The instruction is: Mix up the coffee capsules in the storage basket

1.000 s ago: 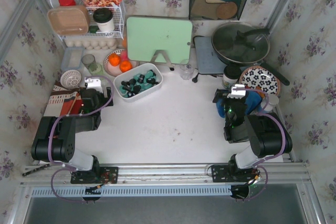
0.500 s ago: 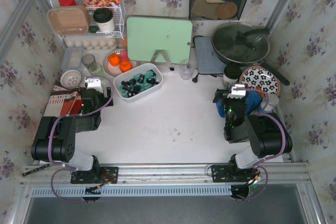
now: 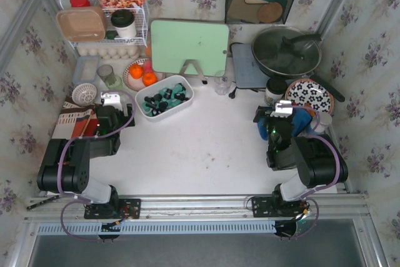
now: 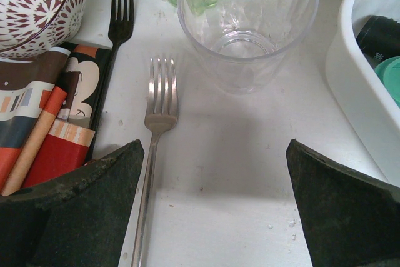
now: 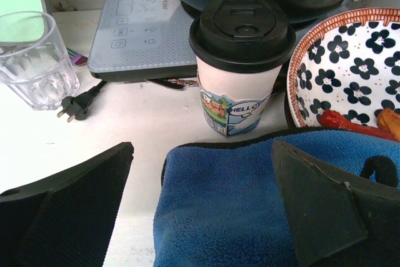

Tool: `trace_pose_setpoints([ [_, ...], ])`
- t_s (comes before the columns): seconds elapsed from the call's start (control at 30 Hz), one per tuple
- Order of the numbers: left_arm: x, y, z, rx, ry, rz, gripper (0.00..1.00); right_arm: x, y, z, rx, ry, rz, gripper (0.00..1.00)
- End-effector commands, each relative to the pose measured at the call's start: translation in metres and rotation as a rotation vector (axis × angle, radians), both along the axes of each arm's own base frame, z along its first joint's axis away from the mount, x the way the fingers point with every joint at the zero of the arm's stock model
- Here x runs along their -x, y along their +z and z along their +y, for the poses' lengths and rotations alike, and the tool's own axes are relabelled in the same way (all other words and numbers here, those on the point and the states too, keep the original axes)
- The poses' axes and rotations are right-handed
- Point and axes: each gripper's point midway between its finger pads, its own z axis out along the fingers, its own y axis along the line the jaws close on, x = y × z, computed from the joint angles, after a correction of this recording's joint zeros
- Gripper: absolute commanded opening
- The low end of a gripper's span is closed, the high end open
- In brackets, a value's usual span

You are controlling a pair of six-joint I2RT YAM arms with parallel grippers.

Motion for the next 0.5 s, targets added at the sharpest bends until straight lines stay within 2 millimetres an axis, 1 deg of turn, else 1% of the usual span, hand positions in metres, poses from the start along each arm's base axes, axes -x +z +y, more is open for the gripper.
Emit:
trace_pose_setpoints([
  [0.0,-0.0021,0.0045,-0.0015,0.012,-0.001,-0.017,0.99,-0.0018,0.0036,-0.0010,-0.008,-0.007,-0.014,1.00],
  [0.37,-0.0020,0.0044,-0.0015,0.012,-0.001,-0.017,0.99,-0.0020,0.0028,-0.0008,-0.008,-0.007,-0.010,1.00],
  [0.47,-0.0020,0.0046,-0.0015,0.012,-0.001,-0.018,0.99,-0.0064,0.0004,-0.0015,-0.022,0.008,0.007,1.00],
])
